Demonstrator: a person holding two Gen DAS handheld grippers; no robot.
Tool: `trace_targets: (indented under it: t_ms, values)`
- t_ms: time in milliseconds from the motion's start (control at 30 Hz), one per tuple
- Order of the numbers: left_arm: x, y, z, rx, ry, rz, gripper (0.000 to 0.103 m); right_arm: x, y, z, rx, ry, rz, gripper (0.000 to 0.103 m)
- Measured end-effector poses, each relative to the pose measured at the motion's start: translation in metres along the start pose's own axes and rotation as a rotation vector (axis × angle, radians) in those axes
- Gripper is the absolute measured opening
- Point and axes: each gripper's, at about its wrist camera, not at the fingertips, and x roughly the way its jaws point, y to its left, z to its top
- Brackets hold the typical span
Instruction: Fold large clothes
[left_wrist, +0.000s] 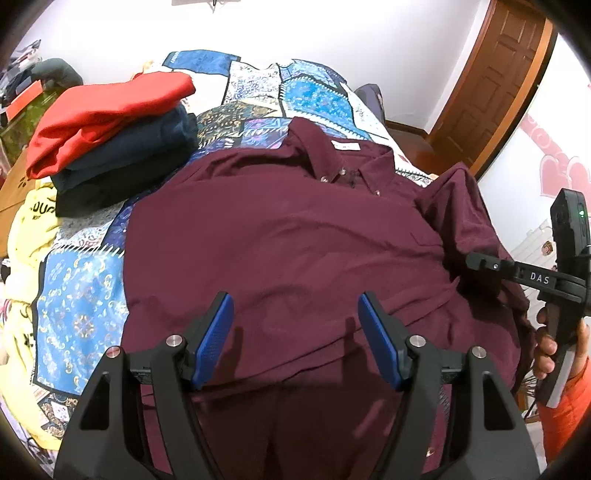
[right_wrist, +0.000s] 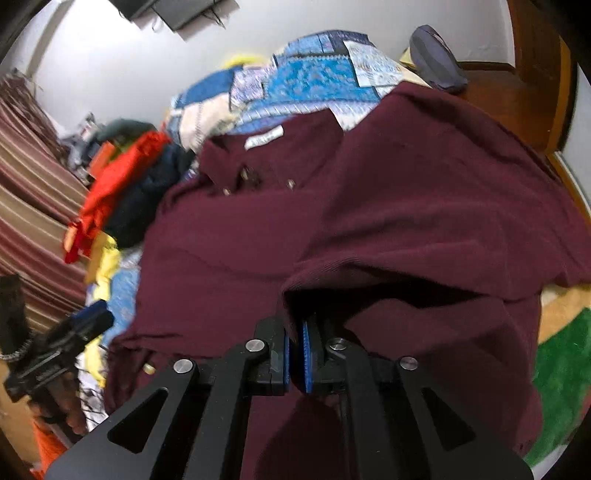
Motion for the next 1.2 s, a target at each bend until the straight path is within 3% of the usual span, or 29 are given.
trace_targets:
  t_ms: [100, 167, 300, 333, 433, 567, 767, 867, 933, 1200]
  values:
    - [0.001, -0.001, -0.002, 0.004, 0.004, 0.003, 0.069, -0.016, 0.002, -0.002, -0.039, 0.063, -0.046, 0.009]
    - [0.003, -0.005, -0.001, 0.007, 0.004, 0.000, 0.069, -0.028, 0.001, -0.004, -0.069, 0.065, -0.072, 0.017]
    - [0.005, -0.015, 0.002, 0.017, 0.001, -0.011, 0.069, -0.064, -0.010, -0.005, -0.051, -0.032, -0.078, 0.050]
    - [0.006, -0.017, 0.002, 0.019, 0.001, -0.014, 0.069, -0.072, -0.015, -0.005, -0.029, -0.057, -0.068, 0.053]
    - [0.010, -0.024, 0.004, 0.028, 0.005, -0.018, 0.069, -0.092, -0.038, -0.006, 0.049, -0.106, -0.048, 0.055]
    - [0.016, -0.032, 0.005, 0.029, 0.015, -0.025, 0.069, -0.103, -0.083, -0.004, 0.188, -0.161, -0.100, 0.055]
    - [0.024, -0.041, 0.006, 0.040, 0.032, -0.023, 0.069, -0.087, -0.163, -0.005, 0.506, -0.166, -0.028, 0.055]
    - [0.025, -0.043, 0.008, 0.037, 0.037, -0.023, 0.069, -0.073, -0.189, -0.008, 0.618, -0.181, -0.051, 0.055]
    - [0.026, -0.043, 0.009, 0.027, 0.038, -0.034, 0.069, -0.068, -0.197, -0.008, 0.659, -0.185, -0.074, 0.055]
    - [0.033, -0.046, 0.015, 0.031, 0.042, -0.030, 0.069, -0.027, -0.225, 0.001, 0.777, -0.150, -0.019, 0.055]
